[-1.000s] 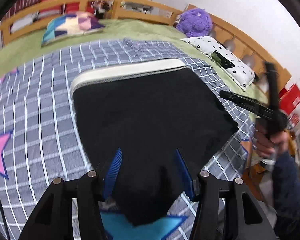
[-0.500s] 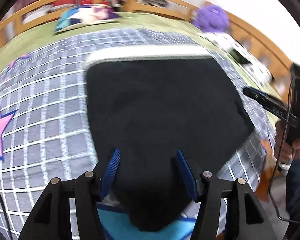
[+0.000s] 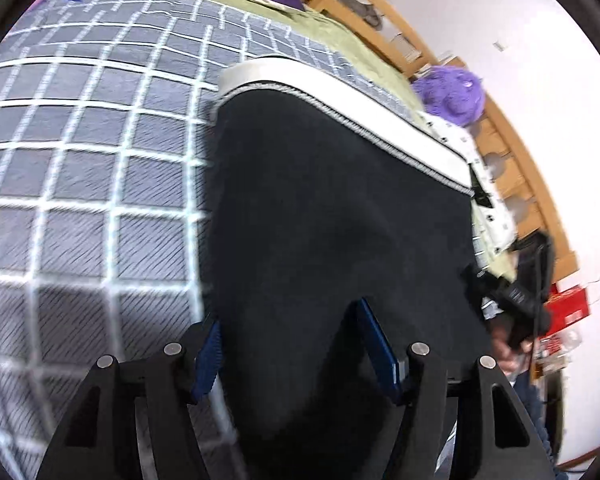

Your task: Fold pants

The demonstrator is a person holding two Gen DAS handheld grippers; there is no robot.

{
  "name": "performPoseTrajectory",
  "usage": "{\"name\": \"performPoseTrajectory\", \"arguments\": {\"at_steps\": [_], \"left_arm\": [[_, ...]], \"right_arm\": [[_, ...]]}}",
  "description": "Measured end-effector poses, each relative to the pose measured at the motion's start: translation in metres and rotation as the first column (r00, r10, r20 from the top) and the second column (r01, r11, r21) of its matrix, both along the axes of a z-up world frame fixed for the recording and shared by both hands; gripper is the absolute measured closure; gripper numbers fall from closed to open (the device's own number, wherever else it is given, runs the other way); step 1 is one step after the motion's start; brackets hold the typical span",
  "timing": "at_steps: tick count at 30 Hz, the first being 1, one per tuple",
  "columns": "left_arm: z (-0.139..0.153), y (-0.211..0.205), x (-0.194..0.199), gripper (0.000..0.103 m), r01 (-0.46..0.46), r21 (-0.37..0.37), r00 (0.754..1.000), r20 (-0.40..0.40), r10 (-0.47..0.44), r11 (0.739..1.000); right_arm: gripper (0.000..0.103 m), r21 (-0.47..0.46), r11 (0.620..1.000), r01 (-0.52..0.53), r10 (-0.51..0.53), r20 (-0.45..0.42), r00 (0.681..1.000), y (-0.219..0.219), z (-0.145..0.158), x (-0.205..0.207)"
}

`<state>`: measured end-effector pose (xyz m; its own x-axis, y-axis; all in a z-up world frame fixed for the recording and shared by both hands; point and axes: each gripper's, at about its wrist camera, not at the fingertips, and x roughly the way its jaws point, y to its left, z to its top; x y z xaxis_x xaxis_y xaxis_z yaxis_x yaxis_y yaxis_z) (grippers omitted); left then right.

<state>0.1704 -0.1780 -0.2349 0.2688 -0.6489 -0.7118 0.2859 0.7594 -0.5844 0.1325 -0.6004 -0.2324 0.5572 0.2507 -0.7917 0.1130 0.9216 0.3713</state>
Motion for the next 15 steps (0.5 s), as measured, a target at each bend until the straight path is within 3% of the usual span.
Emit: {"name": "performPoseTrajectory", "arguments": {"at_steps": [2, 4, 5, 6, 8, 11, 13, 15], "left_arm": [[-0.008, -0.001, 0.01, 0.058, 0.009, -0.068, 0.999, -0.033, -0.012, 0.998], [-0.015, 0.004, 0.02, 0.075, -0.017, -0.158, 0.992, -0.124, -0.003, 0.987], [-0.011, 0.003, 0.023, 0.083, -0.006, -0.182, 0.991, -0.133, -0.019, 0.983], [-0.002, 0.0, 0.024, 0.086, 0.013, -0.152, 0.994, -0.109, -0.03, 0.988], [0.016, -0.005, 0.018, 0.088, 0.043, -0.089, 0.998, -0.047, -0.047, 0.995], [0.05, 0.007, 0.015, 0.092, 0.083, -0.138, 0.996, -0.016, -0.086, 0.987], [0.075, 0.033, 0.011, 0.093, 0.103, -0.167, 0.995, 0.032, -0.099, 0.981], [0.1, 0.069, 0.003, 0.093, 0.1, -0.139, 0.991, 0.1, -0.087, 0.985]], "right_arm": [[0.023, -0.019, 0.999, -0.042, 0.042, 0.003, 0.999, 0.005, -0.002, 0.002], [0.025, 0.117, 0.992, -0.038, 0.037, 0.006, 0.999, -0.012, -0.009, 0.001], [0.031, 0.153, 0.988, -0.022, 0.022, 0.005, 1.0, -0.018, -0.009, 0.002], [0.039, 0.162, 0.987, -0.007, 0.007, 0.006, 1.0, -0.02, -0.007, 0.0], [0.049, 0.096, 0.995, 0.015, -0.016, 0.014, 1.0, -0.011, 0.007, -0.005], [0.07, 0.04, 0.998, 0.051, -0.052, 0.038, 0.998, 0.007, 0.04, -0.011], [0.074, 0.089, 0.992, 0.09, -0.098, 0.08, 0.992, 0.023, 0.065, -0.019], [0.075, 0.064, 0.995, 0.078, -0.084, 0.103, 0.991, 0.05, 0.081, -0.023]]}}
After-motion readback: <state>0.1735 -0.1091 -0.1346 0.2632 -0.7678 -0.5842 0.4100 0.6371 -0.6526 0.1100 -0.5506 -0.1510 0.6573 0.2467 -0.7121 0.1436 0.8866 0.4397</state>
